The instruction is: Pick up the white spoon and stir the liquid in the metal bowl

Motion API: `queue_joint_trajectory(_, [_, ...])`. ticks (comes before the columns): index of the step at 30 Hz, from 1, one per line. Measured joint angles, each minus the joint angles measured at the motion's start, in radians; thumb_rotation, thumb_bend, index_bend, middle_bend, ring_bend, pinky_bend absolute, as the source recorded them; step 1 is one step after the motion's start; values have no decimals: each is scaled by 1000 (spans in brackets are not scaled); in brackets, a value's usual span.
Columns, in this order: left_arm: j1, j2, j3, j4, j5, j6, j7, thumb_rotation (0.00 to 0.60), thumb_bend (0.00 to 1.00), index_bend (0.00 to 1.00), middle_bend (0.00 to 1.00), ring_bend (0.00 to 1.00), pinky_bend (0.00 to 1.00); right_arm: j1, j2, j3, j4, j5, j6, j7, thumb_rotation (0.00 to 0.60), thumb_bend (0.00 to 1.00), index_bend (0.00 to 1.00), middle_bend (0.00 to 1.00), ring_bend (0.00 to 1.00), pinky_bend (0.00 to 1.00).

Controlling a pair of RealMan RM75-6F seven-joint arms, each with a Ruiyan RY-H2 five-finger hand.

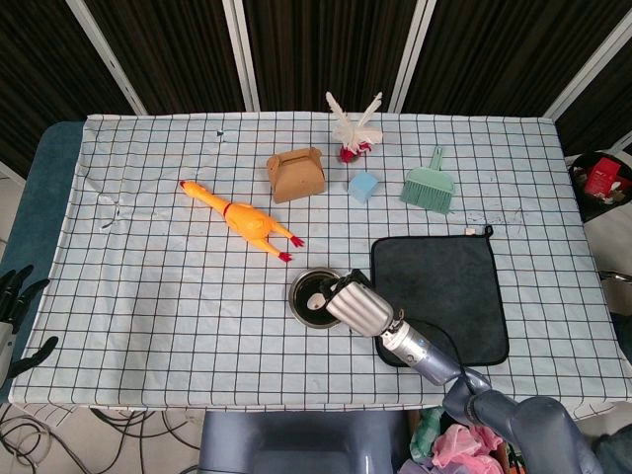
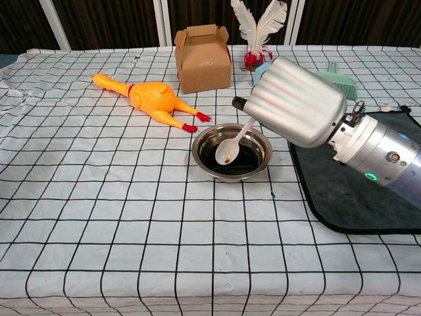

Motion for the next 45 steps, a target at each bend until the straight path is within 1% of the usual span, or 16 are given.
queue_joint_trajectory(11, [-2,0,-3,0,-6,-6,0,600,211,155,33,0,0,18,-85,-15,114,23,-6,43,600,376,694,907,1000,986])
queue_joint_trajectory(22, [-6,0,-7,1,-13,-13,-3,600,211,155,33,0,0,45,-135,3,213,70,-13,85,600,376,705,907,1000,986])
queue_joint_trajectory(34, [-5,-3,-7,0,-14,-13,5,600,211,155,33,0,0,42,-124,-19,266,94,-1,100,600,376,705,907,1000,986])
queue_joint_trajectory(45, [-4,-2,-6,-2,-12,-12,7,600,211,155,33,0,0,11,-62,-62,224,91,17,91,600,372,707,907,1000,986])
